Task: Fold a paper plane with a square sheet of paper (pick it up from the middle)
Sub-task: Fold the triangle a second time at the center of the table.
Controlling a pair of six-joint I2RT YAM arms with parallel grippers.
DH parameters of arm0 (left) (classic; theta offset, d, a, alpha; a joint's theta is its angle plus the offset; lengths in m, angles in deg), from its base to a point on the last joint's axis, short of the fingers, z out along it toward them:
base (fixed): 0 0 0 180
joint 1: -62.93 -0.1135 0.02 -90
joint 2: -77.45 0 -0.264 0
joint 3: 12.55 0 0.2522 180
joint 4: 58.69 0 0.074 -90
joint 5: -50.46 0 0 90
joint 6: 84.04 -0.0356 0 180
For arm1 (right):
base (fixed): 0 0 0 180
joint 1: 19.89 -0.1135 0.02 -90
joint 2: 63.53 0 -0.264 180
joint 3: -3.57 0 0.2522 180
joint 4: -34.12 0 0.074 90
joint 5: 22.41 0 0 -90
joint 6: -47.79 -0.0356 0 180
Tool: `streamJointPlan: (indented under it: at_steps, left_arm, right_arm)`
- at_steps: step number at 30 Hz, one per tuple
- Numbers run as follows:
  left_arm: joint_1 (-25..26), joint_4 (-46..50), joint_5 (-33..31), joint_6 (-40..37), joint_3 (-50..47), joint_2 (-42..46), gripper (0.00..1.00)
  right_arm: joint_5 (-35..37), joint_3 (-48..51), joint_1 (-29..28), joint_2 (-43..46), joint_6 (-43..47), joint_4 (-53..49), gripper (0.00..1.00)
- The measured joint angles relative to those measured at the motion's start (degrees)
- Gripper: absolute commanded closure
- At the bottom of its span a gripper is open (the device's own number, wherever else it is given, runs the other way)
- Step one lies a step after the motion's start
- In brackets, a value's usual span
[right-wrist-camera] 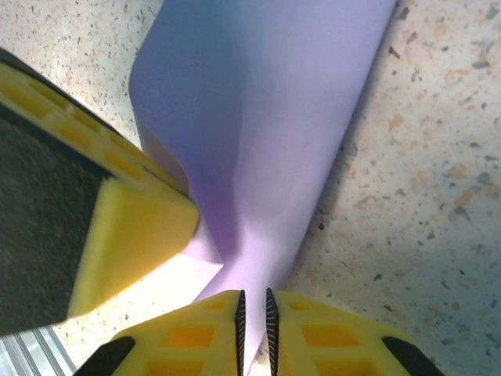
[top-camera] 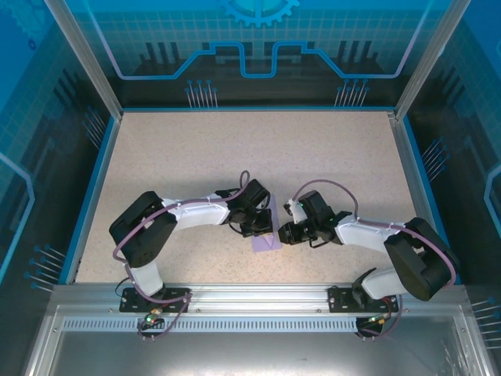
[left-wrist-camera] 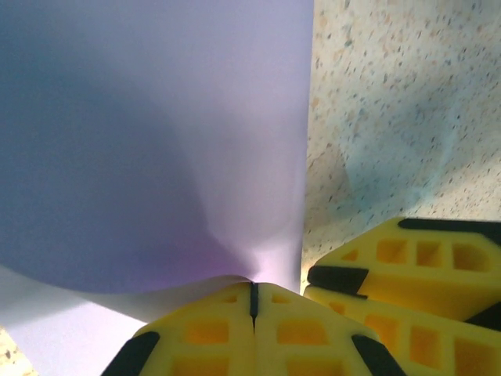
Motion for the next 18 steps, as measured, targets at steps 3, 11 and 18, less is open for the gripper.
streamJointPlan:
  at_steps: [3,11,18]
  left_arm:
    - [-0.15,-0.92,-0.61,0.92,0.2,-0.26,1.0]
    - [-0.28,-3.21,-0.98,2.43,0.2,-1.86,1.0]
    - [-0.33,-4.13,-1.9,2.67,0.2,-2.36,1.0]
  right_arm:
    - [-0.07,0.76,0.0,0.11,-0.02,0.0,0.84]
    - [-0.61,1.6,0.0,0.37,-0.17,-0.04,0.86]
    - [-0.85,2.01,-0.11,0.66,-0.17,-0.11,0.86]
